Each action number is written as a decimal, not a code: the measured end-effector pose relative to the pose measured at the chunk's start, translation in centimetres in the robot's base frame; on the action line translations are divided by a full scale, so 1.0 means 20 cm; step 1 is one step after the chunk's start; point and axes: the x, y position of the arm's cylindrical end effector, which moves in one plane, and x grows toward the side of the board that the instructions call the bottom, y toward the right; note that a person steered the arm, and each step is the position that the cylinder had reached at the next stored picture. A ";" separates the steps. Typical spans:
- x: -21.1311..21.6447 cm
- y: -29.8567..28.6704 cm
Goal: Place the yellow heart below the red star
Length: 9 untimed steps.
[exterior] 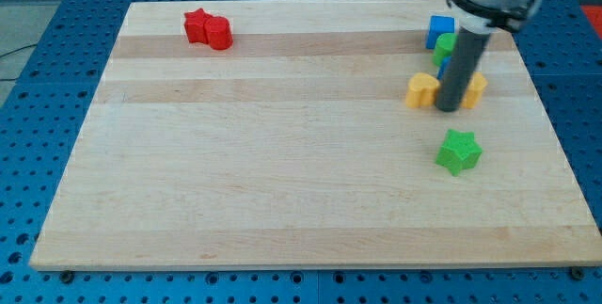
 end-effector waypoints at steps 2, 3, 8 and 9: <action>-0.29 -0.71; -0.37 -0.98; -0.55 -1.07; -0.49 -0.83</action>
